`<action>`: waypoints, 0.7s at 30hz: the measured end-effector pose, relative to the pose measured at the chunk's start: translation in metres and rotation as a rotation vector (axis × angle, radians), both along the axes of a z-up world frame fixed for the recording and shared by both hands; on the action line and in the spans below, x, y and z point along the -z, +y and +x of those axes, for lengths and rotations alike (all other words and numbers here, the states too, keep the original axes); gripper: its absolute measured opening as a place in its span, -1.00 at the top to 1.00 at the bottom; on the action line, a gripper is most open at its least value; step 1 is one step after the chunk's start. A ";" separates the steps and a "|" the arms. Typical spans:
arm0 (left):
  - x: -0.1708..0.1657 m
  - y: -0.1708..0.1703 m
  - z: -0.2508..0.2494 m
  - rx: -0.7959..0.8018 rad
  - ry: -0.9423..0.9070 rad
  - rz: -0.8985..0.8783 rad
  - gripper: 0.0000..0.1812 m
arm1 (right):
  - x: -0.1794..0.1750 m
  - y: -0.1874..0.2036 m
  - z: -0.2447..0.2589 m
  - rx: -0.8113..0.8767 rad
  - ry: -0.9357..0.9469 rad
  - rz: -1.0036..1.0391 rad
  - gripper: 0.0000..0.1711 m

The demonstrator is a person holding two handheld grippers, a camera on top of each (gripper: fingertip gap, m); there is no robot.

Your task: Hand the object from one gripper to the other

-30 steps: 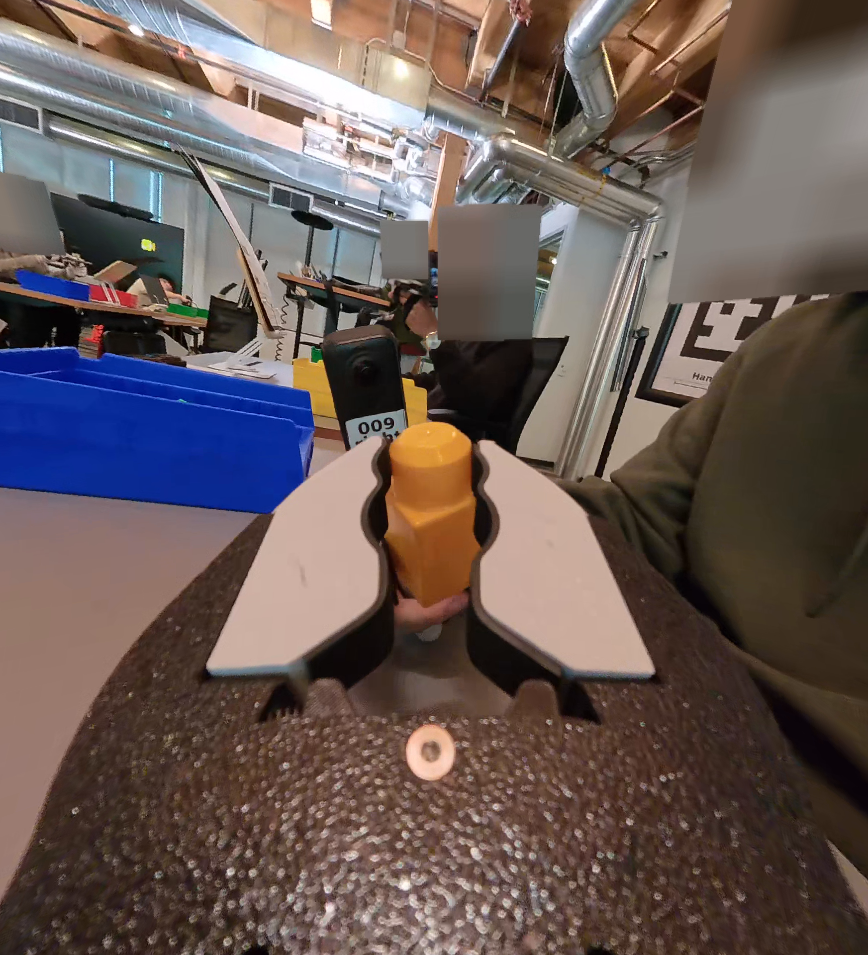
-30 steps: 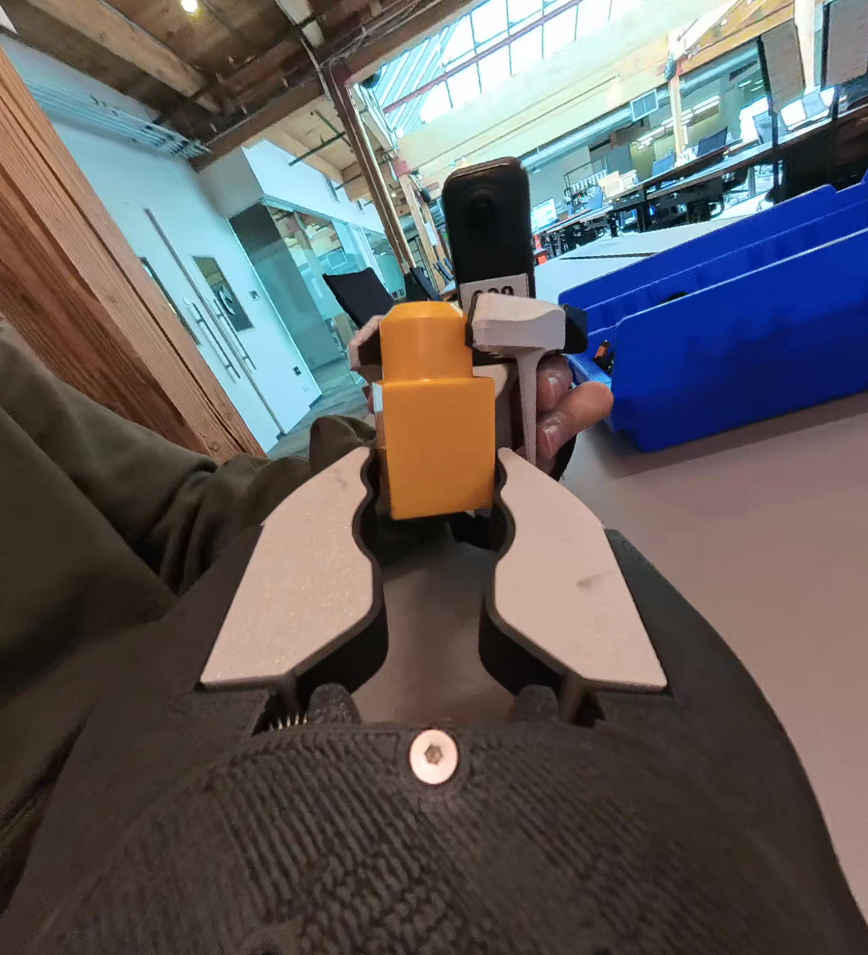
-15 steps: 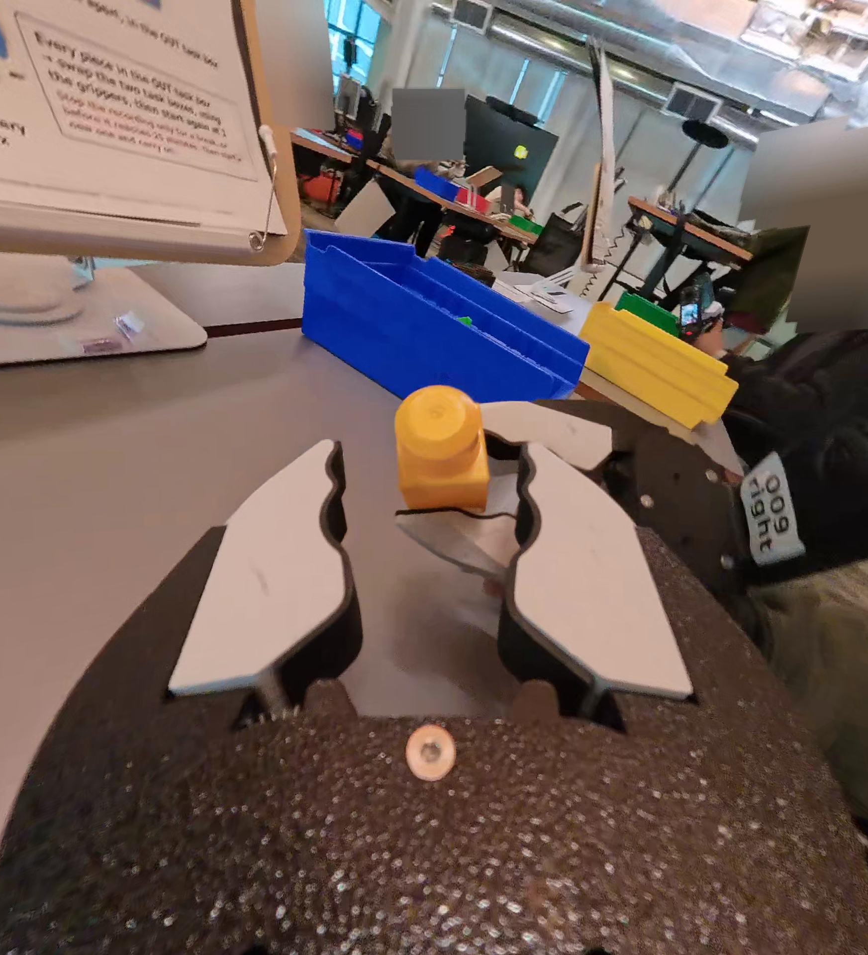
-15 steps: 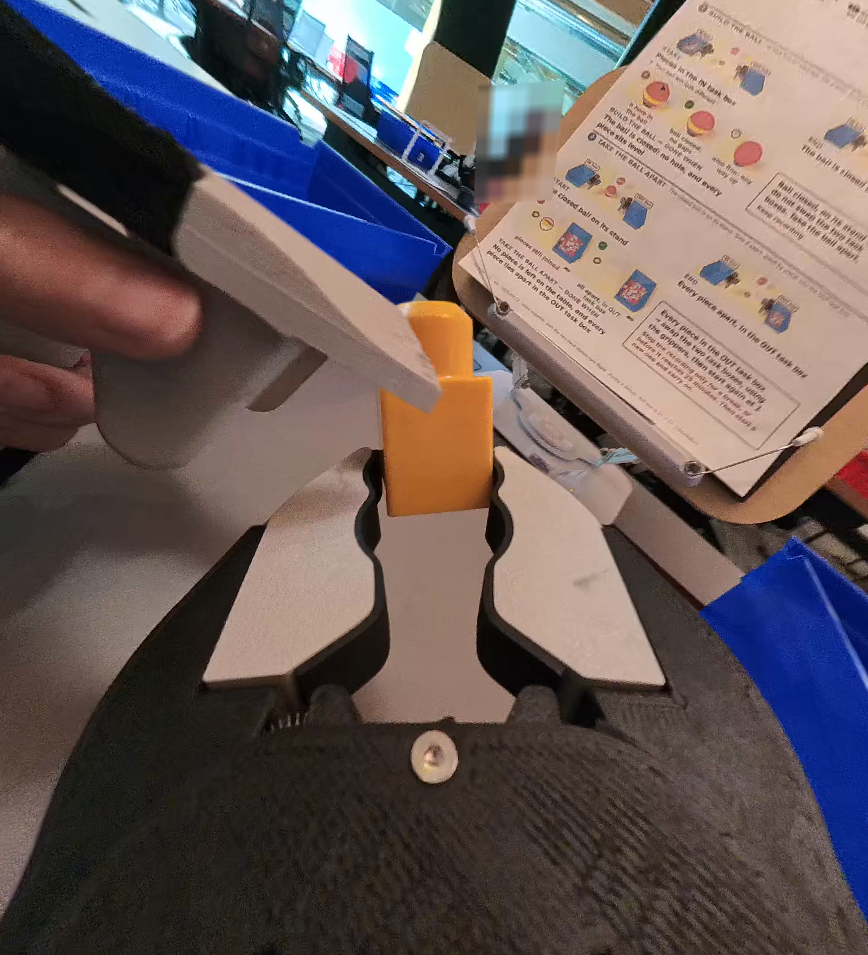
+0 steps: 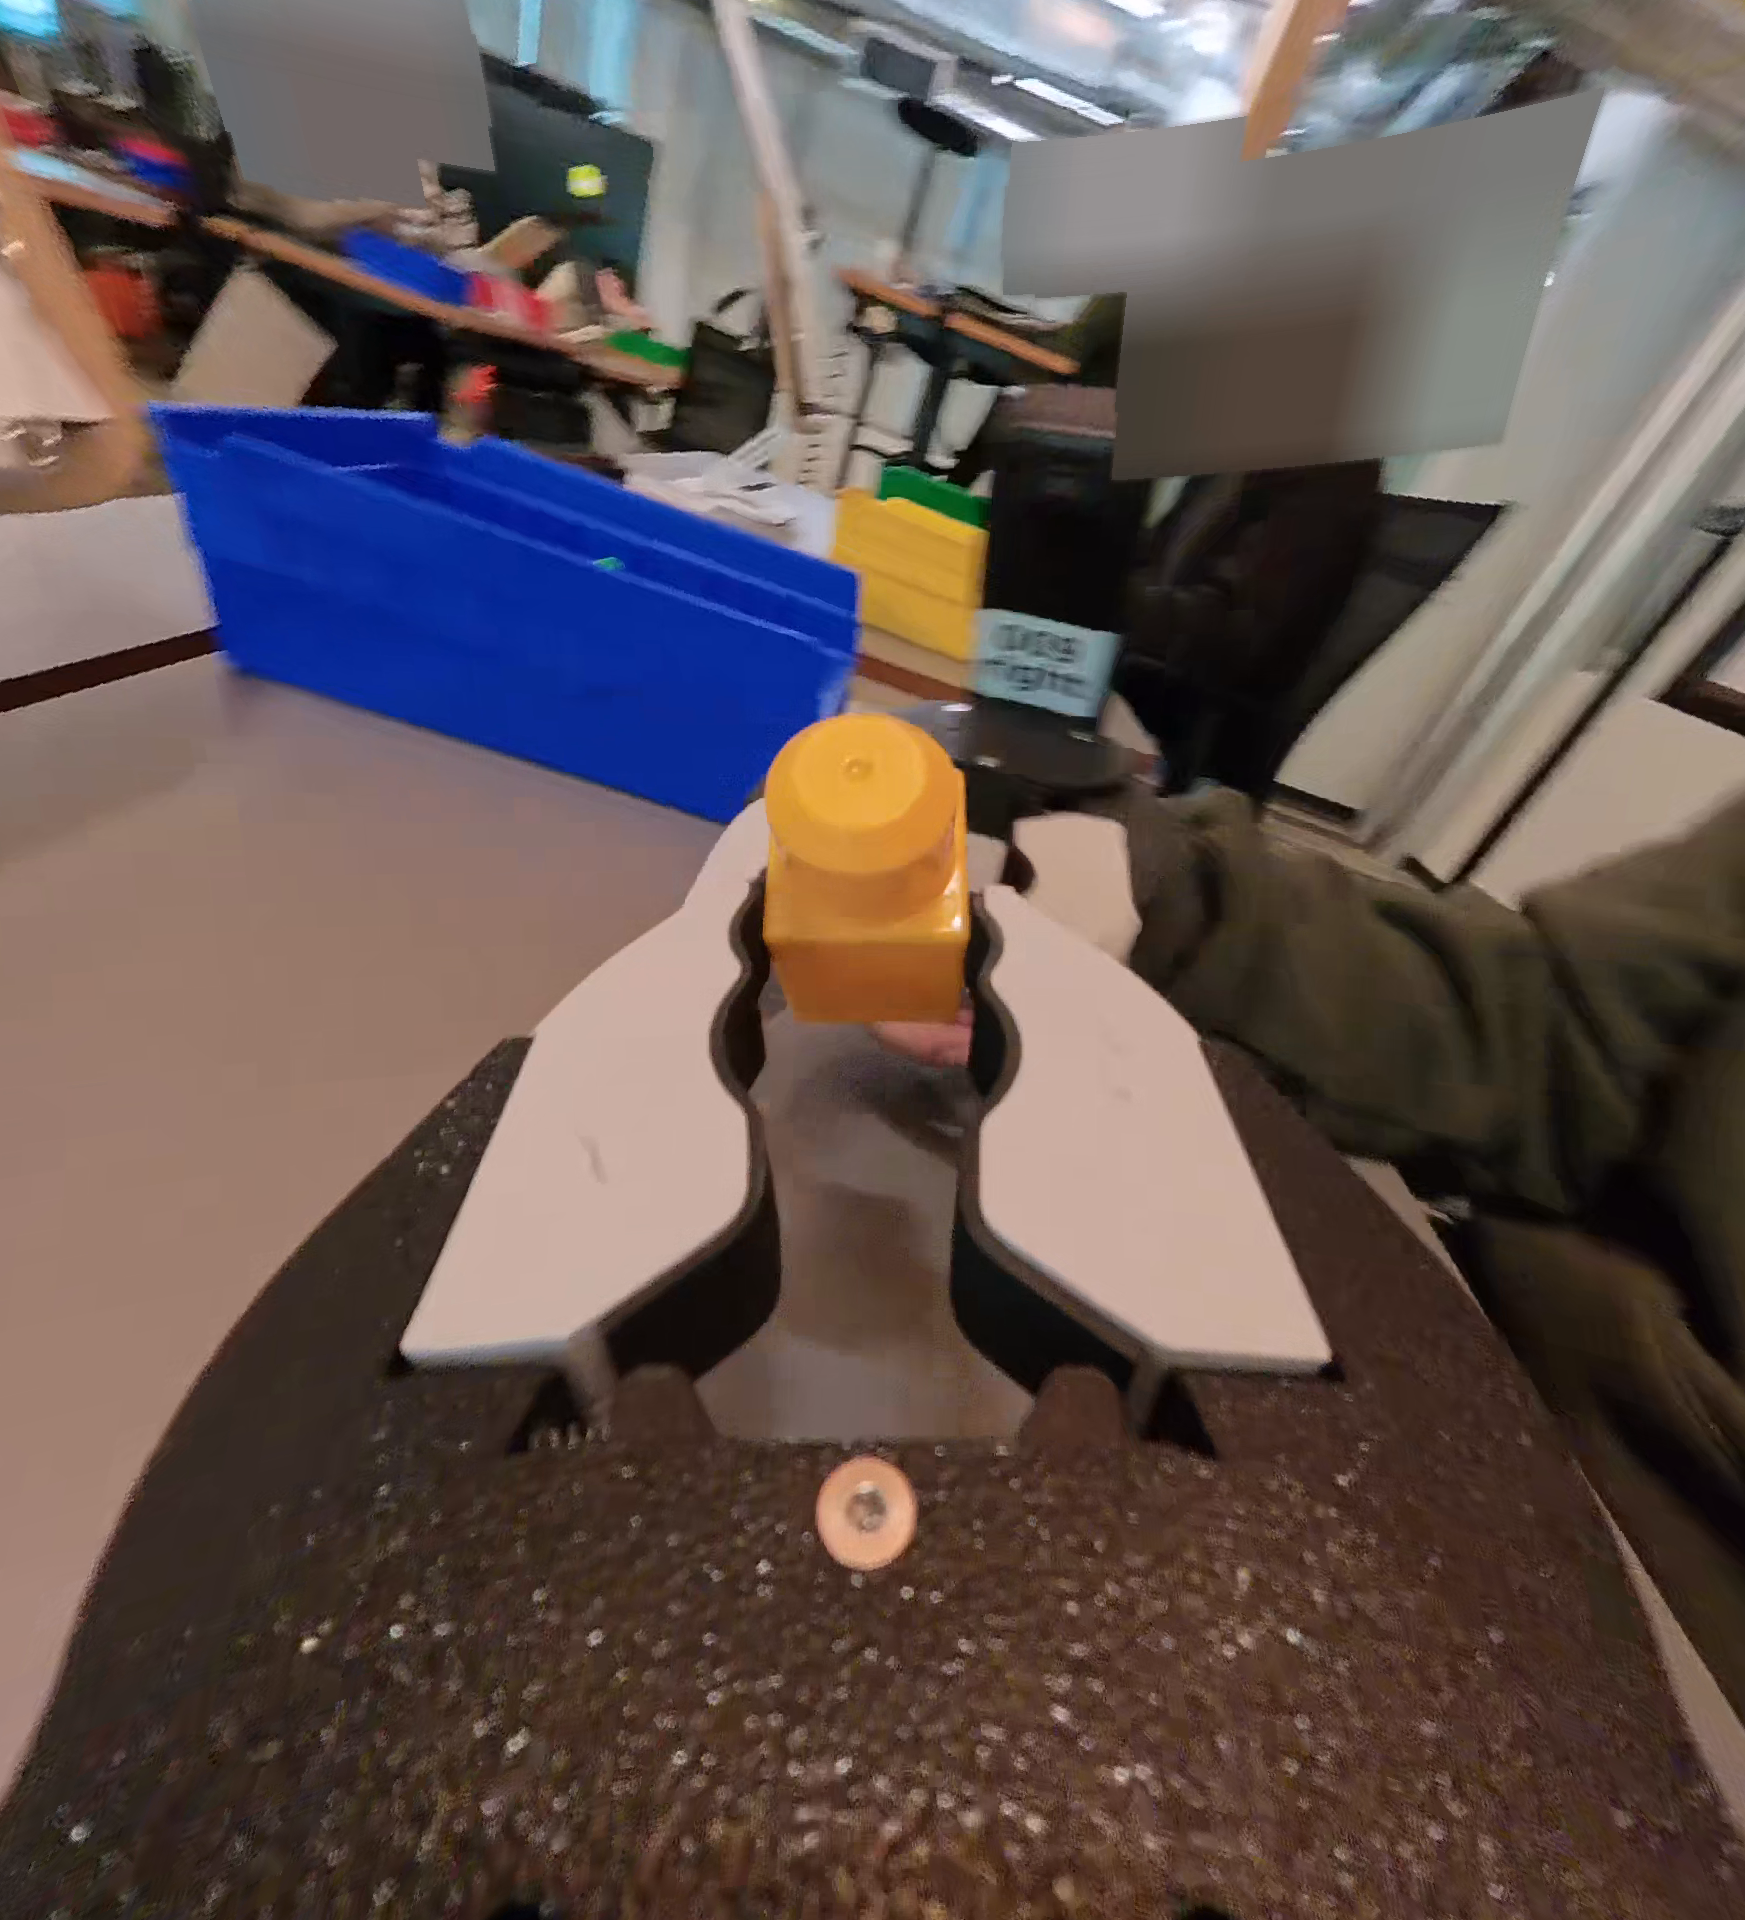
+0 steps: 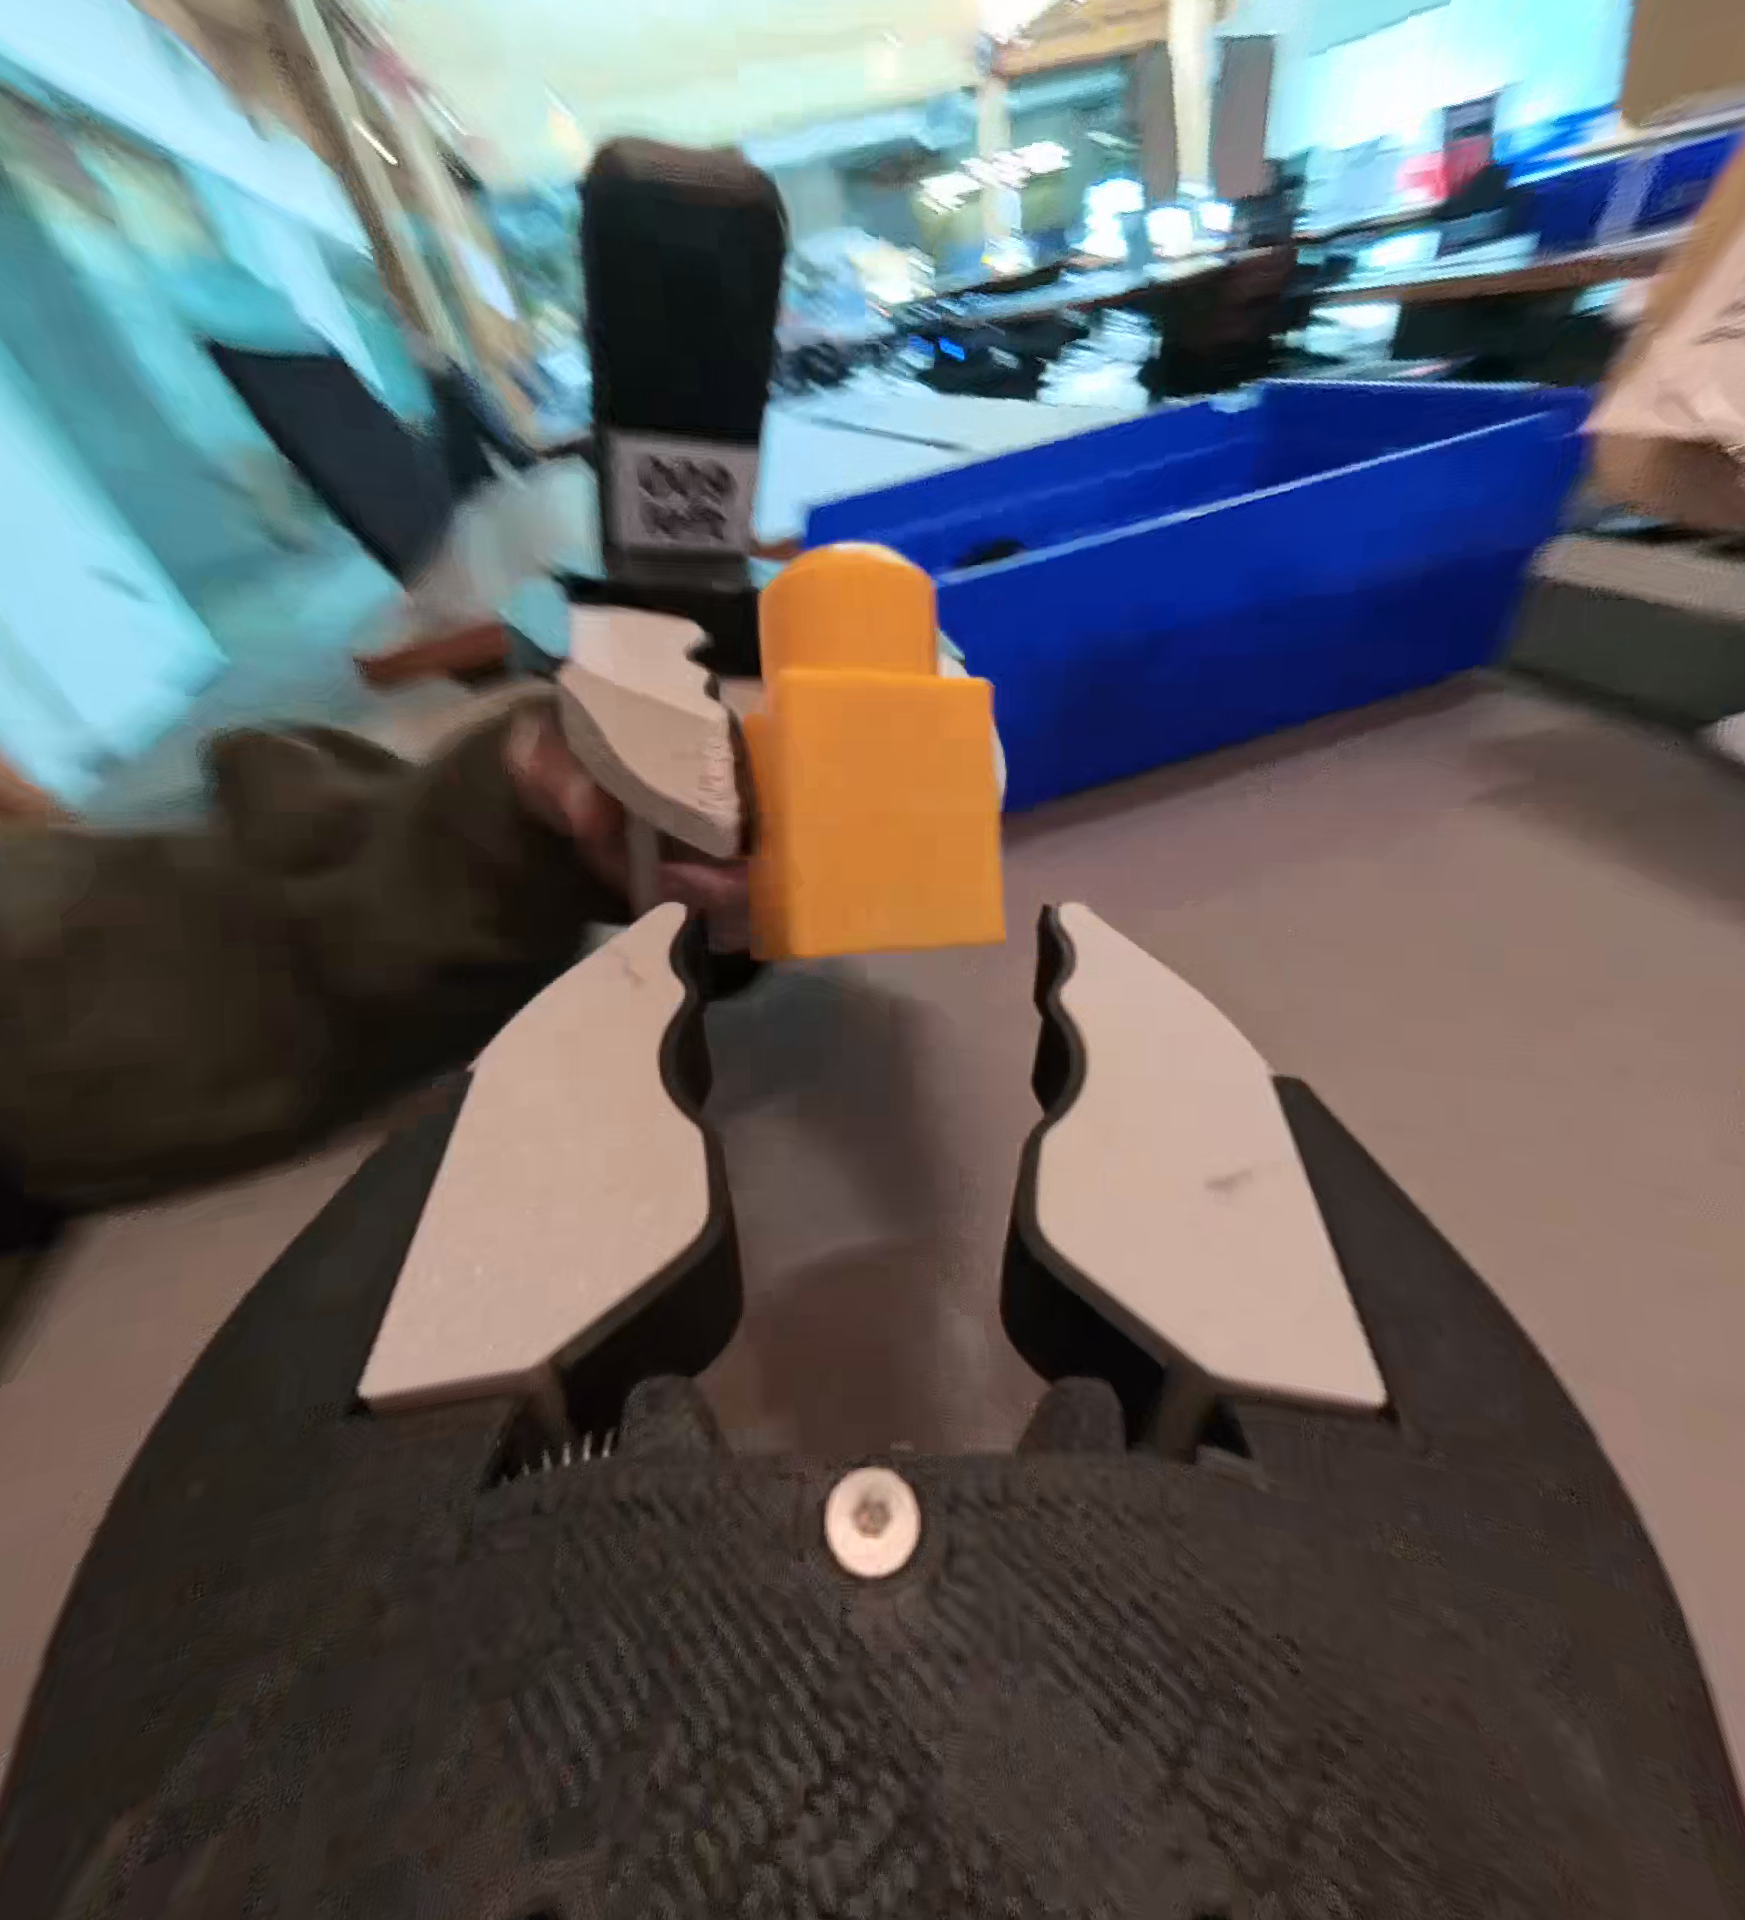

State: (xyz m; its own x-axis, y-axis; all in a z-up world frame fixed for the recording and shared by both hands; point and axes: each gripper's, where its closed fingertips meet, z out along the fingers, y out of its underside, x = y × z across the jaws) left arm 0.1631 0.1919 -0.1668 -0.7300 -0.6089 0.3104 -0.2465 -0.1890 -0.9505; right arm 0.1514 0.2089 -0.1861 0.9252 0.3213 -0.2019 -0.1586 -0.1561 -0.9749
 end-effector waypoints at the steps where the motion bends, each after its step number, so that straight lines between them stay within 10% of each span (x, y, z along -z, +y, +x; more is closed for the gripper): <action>1: -0.003 0.000 -0.007 0.042 -0.023 -0.005 0.61 | -0.007 -0.003 -0.004 -0.054 0.087 0.030 0.34; 10: 0.000 0.002 -0.021 0.110 -0.080 0.030 0.61 | -0.013 -0.006 -0.016 -0.101 0.020 0.069 0.58; 21: 0.006 0.018 0.031 -0.273 0.153 -0.093 0.32 | -0.007 0.004 0.052 0.586 -0.680 0.037 0.58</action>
State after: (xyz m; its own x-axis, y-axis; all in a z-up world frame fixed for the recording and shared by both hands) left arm 0.1946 0.2095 -0.1731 -0.4842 -0.7398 0.4671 -0.3131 -0.3520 -0.8821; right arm 0.2036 0.2130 -0.1786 0.8587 -0.2450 0.4502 0.4102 -0.1982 -0.8902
